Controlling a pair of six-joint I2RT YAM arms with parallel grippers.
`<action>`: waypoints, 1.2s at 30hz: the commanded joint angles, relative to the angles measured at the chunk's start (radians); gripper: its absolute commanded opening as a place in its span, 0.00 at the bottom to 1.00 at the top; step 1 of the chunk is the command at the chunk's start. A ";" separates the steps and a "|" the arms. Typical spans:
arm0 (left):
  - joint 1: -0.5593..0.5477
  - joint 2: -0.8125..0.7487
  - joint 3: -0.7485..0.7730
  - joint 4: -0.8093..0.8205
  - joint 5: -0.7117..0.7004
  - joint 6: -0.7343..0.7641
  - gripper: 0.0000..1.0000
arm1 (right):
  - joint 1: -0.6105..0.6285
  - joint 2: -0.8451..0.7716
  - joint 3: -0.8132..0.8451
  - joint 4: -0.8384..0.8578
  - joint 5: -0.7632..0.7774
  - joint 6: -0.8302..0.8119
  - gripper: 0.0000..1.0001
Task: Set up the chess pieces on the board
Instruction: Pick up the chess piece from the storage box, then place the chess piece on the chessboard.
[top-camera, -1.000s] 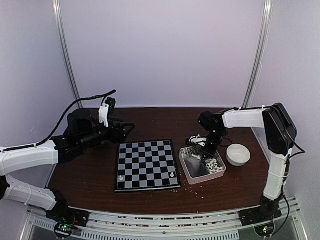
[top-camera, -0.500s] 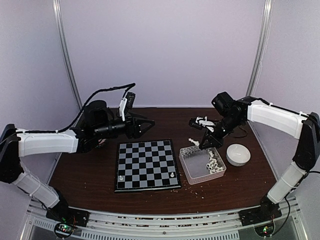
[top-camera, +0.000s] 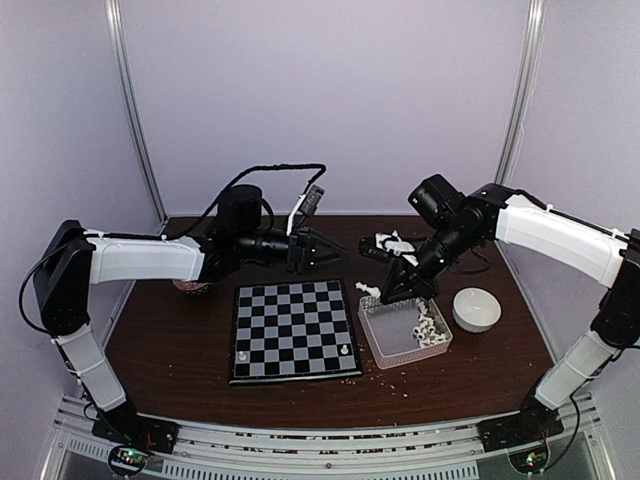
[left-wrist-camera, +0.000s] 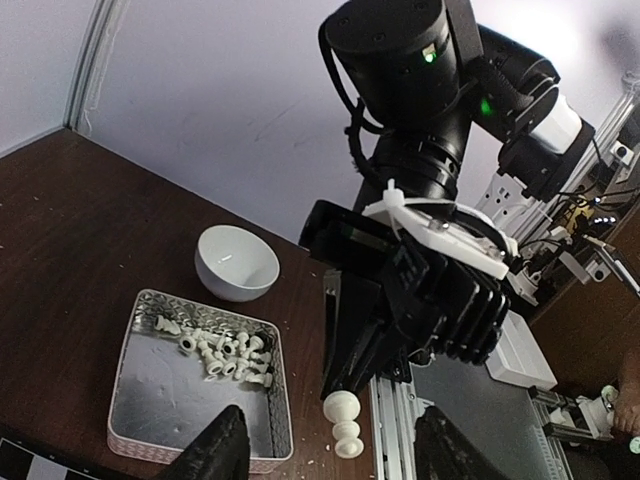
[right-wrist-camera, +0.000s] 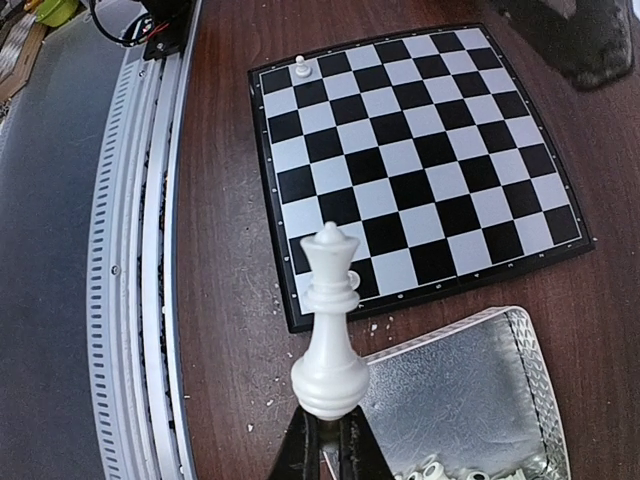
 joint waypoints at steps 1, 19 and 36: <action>-0.046 0.009 0.081 -0.239 0.015 0.158 0.58 | 0.009 0.001 0.044 -0.029 -0.008 -0.007 0.00; -0.085 0.035 0.084 -0.281 -0.041 0.189 0.41 | 0.029 -0.002 0.046 -0.038 -0.019 -0.005 0.00; -0.098 0.041 0.092 -0.252 -0.012 0.177 0.11 | 0.031 0.016 0.046 -0.037 -0.009 0.005 0.00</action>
